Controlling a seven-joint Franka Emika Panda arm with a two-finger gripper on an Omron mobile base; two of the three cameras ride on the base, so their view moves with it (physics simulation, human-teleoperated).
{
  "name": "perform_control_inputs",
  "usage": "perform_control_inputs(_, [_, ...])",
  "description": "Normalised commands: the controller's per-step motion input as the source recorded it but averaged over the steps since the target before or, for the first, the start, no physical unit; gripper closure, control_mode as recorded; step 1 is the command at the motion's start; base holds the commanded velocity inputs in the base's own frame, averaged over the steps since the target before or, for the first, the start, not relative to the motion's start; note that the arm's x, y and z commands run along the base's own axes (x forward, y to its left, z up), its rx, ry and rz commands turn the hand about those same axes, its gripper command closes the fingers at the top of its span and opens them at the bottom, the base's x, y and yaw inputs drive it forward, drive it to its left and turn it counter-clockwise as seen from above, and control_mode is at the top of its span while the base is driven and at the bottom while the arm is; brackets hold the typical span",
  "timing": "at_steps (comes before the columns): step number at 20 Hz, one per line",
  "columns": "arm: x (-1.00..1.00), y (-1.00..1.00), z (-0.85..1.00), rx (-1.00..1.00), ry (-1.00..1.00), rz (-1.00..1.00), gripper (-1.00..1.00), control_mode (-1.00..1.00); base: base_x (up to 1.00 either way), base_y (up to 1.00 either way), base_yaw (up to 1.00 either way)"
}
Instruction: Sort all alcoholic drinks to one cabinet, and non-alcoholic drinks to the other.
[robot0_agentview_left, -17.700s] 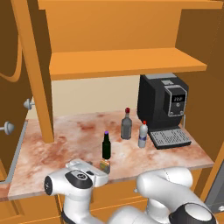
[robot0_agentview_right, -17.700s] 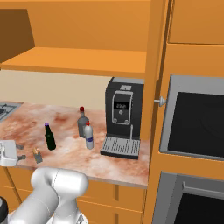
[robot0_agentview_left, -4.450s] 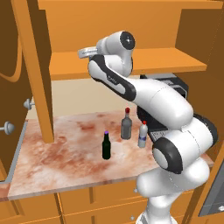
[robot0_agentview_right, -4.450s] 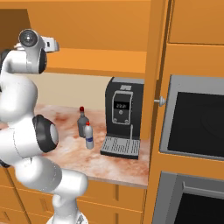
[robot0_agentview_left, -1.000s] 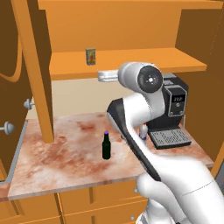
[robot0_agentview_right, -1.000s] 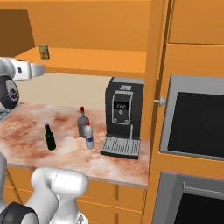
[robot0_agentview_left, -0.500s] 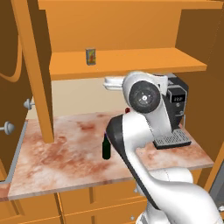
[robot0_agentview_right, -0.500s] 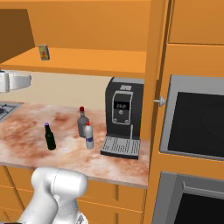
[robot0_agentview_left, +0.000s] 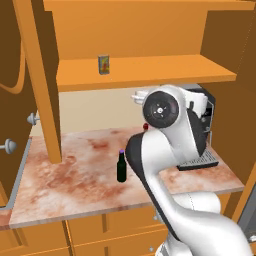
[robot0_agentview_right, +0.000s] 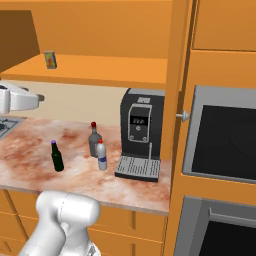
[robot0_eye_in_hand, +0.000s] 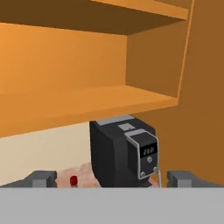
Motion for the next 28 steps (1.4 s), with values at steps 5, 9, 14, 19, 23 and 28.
perform_control_inputs(5, [0.0,-0.19,-0.39,0.0,0.04,-0.15,-1.0,-1.0,0.0,0.0,0.0])
perform_control_inputs(9, [0.01,-0.03,-0.47,0.0,0.0,-0.13,-1.0,-1.0,0.0,0.0,0.0])
perform_control_inputs(14, [0.15,-0.01,-0.36,0.0,0.0,-0.09,-1.0,-1.0,0.0,0.0,0.0])
perform_control_inputs(19, [0.2,-0.01,-0.32,0.02,0.03,-0.02,-1.0,-1.0,0.0,0.0,0.0])
perform_control_inputs(23, [0.19,0.0,-0.25,0.07,0.1,0.0,-1.0,-1.0,0.0,0.0,0.0])
perform_control_inputs(28, [0.15,0.0,-0.24,0.1,0.15,0.0,-1.0,-1.0,0.0,0.0,0.0])
